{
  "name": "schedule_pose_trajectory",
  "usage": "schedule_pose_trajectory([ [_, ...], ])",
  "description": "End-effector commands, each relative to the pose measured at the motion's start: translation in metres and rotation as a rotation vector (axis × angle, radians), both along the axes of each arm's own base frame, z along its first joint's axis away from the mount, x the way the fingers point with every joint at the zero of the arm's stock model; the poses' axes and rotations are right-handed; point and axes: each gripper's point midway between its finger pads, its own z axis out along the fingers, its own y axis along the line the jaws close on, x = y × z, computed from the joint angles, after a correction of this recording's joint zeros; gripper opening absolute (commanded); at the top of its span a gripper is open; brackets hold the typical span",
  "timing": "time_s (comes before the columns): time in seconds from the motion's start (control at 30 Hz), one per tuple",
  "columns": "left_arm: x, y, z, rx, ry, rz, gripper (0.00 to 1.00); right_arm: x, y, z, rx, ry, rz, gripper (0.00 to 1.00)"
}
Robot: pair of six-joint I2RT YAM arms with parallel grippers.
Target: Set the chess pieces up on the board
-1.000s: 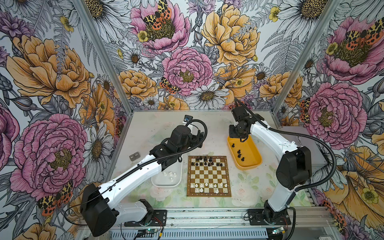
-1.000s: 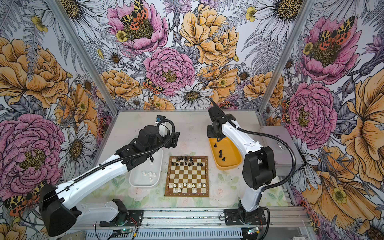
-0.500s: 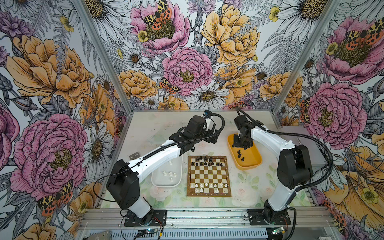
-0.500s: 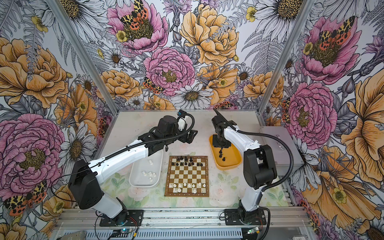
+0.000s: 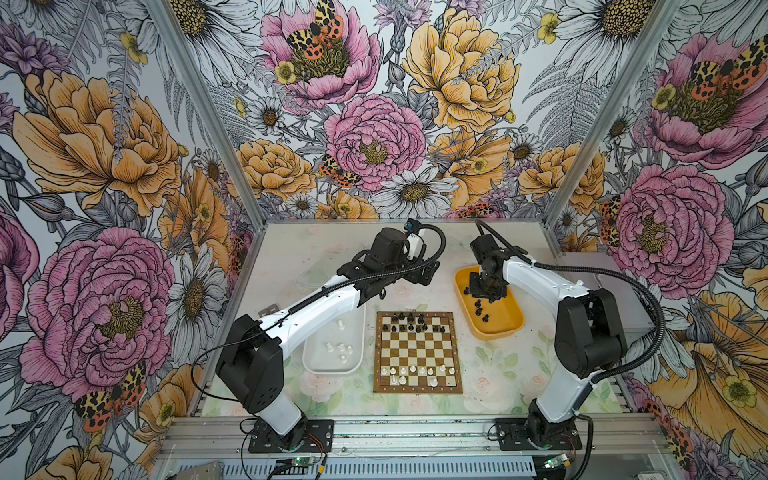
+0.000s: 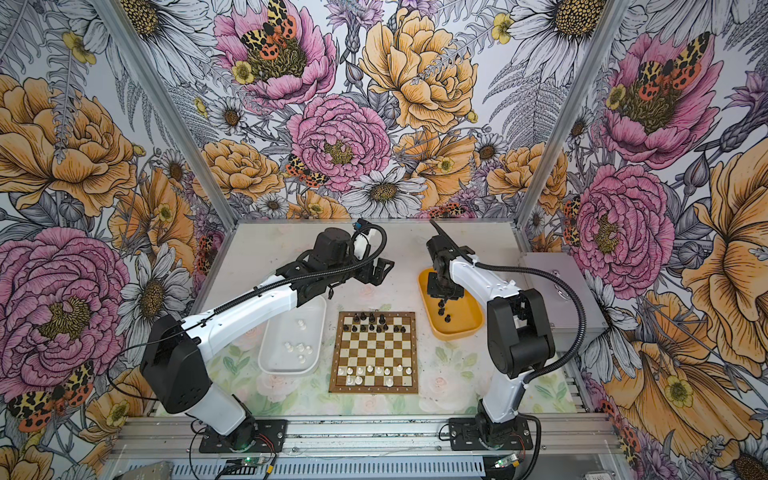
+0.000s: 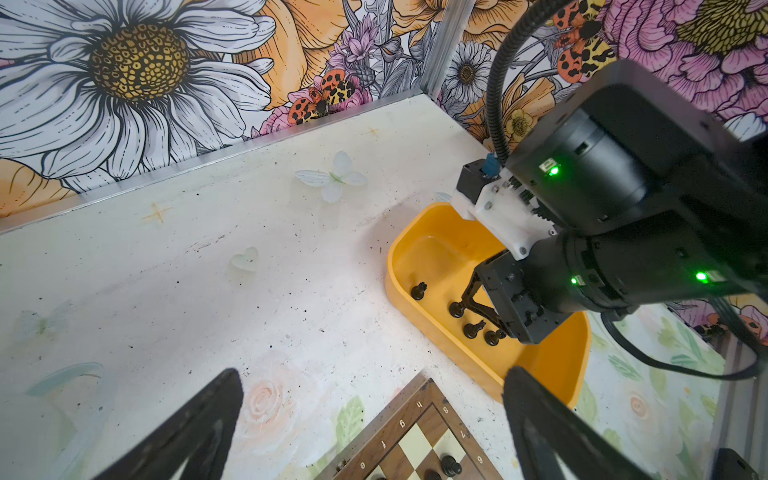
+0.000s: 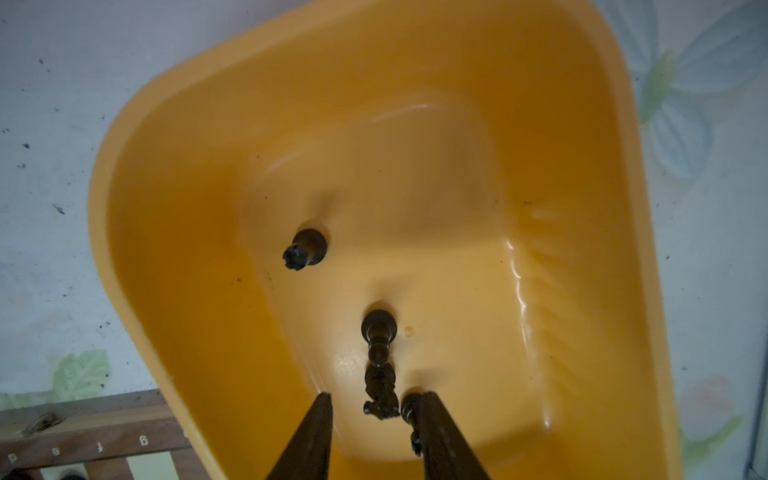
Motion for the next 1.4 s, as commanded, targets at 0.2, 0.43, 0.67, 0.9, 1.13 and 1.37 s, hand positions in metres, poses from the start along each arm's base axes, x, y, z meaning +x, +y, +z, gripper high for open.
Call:
schedule_pose_trajectory([
  [0.2,0.003,0.011,0.013,-0.027,-0.014,0.015,0.99,0.01,0.002,-0.014,0.033,0.006,-0.014,0.35],
  [0.43,0.008,0.018,0.01,-0.023,-0.009,0.036,0.99,0.029,0.011,-0.016,0.061,-0.006,-0.007,0.36],
  [0.67,0.016,0.027,0.012,-0.023,-0.012,0.056,0.99,0.052,0.021,-0.018,0.086,-0.018,0.005,0.38],
  [0.9,0.021,0.034,0.012,-0.021,-0.011,0.075,0.99,0.065,0.027,-0.023,0.099,-0.016,0.018,0.39],
  [1.13,0.024,0.04,0.012,-0.022,-0.009,0.088,0.99,0.066,0.028,-0.03,0.1,0.0,0.018,0.37],
  [1.37,0.025,0.04,0.009,-0.018,0.001,0.086,0.99,0.066,0.03,-0.033,0.109,0.008,0.012,0.32],
])
